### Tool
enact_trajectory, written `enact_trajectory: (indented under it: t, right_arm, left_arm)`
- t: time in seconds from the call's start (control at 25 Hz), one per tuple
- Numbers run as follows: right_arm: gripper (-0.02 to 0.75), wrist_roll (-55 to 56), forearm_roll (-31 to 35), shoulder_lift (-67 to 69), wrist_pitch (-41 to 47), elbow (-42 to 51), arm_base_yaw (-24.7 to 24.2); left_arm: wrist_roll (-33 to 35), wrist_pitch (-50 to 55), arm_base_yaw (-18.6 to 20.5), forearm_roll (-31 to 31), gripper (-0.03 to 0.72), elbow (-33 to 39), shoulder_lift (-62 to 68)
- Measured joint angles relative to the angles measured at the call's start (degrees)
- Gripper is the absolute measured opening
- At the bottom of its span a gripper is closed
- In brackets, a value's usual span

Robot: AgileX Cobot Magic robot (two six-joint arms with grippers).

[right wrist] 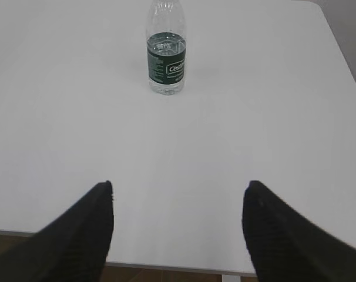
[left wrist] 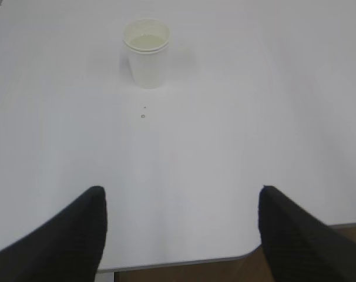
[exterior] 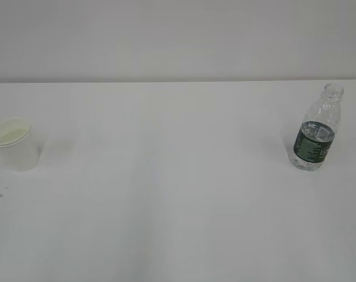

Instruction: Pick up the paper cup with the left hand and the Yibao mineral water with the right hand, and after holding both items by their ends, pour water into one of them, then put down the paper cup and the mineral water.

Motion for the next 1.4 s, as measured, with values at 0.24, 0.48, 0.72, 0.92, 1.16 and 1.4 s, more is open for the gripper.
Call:
enact_trajectory:
  t: [0.24, 0.48, 0.72, 0.92, 1.16, 1.4]
  right_arm:
    - [0.52, 0.0, 0.0, 0.0, 0.0, 0.0, 0.0]
    - [0.52, 0.0, 0.0, 0.0, 0.0, 0.0, 0.0]
    - [0.52, 0.0, 0.0, 0.0, 0.0, 0.0, 0.0]
    - [0.52, 0.0, 0.0, 0.0, 0.0, 0.0, 0.0]
    - [0.519, 0.0, 0.0, 0.0, 0.0, 0.0, -2.4]
    - [0.519, 0.0, 0.0, 0.0, 0.0, 0.0, -2.7]
  left_arm:
    - [0.0, 0.0, 0.0, 0.0, 0.583, 0.0, 0.0]
    - [0.0, 0.0, 0.0, 0.0, 0.572, 0.0, 0.0]
    - [0.0, 0.0, 0.0, 0.0, 0.564, 0.0, 0.0]
    - [0.0, 0.0, 0.0, 0.0, 0.562, 0.0, 0.0]
    - [0.0, 0.0, 0.0, 0.0, 0.554, 0.0, 0.0]
    - [0.0, 0.0, 0.0, 0.0, 0.547, 0.0, 0.0]
